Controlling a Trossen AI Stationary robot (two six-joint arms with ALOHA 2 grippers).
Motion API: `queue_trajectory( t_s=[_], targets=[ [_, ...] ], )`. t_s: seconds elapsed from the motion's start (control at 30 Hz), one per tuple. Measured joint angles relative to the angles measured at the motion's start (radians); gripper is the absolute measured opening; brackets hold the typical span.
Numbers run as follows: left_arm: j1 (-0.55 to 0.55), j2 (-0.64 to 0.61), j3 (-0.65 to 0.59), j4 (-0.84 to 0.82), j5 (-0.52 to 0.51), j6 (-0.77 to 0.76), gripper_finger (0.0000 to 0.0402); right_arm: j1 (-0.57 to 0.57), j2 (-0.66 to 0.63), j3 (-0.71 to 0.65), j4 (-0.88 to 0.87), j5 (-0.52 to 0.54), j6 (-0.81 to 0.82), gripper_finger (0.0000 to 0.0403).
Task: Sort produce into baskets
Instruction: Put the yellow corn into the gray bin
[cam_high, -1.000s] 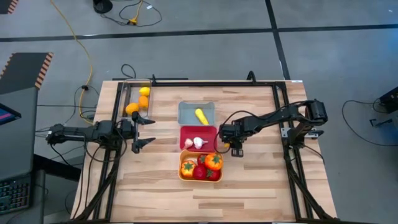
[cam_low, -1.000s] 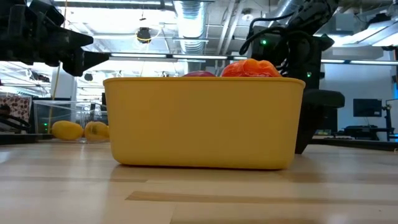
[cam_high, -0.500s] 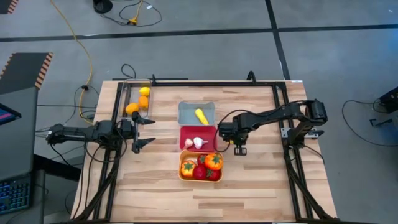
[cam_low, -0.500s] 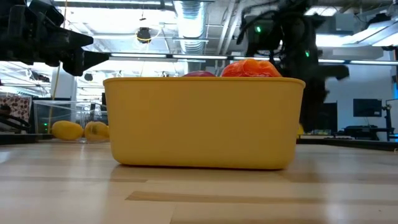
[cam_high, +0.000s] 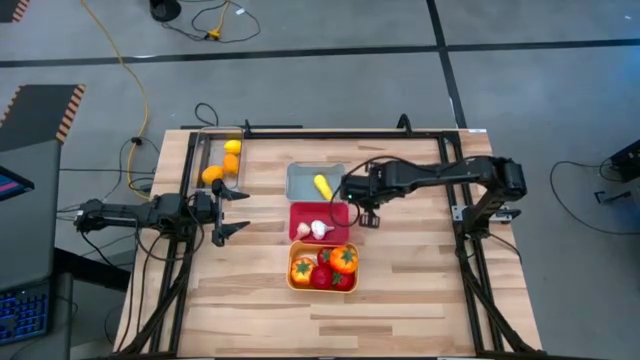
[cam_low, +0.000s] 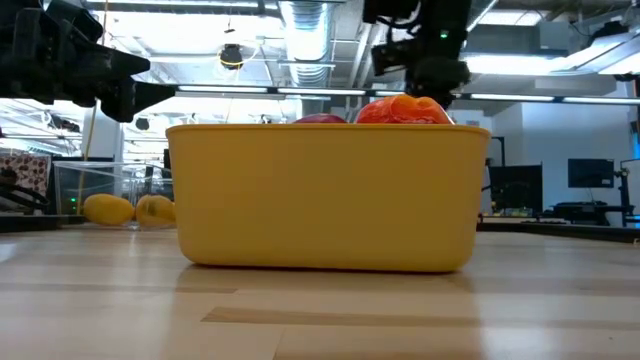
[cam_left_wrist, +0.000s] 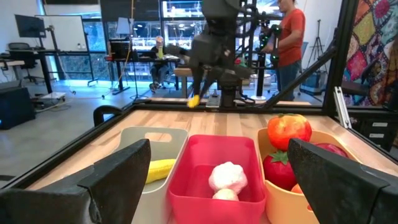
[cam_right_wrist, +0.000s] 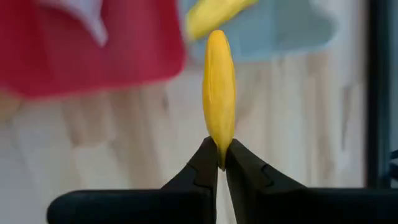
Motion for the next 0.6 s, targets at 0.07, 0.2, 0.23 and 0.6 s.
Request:
queue_trajectory(
  t_s=[0.07, 0.2, 0.23, 0.6],
  targets=[
    [0.0, 0.0, 0.0, 0.0, 0.0, 0.0, 0.0365, -0.014, 0.0, 0.002, 0.068, 0.021, -0.001, 0.0053],
    [0.0, 0.0, 0.0, 0.0, 0.0, 0.0, 0.0365, -0.051, 0.009, 0.001, 0.258, 0.021, -0.003, 0.0053],
    [0.0, 0.0, 0.0, 0.0, 0.0, 0.0, 0.0365, -0.061, 0.011, 0.001, 0.299, 0.021, -0.004, 0.0053],
    [0.0, 0.0, 0.0, 0.0, 0.001, -0.023, 0.0365, -0.13, 0.012, 0.001, 0.447, -0.031, -0.053, 0.0064]
  ],
)
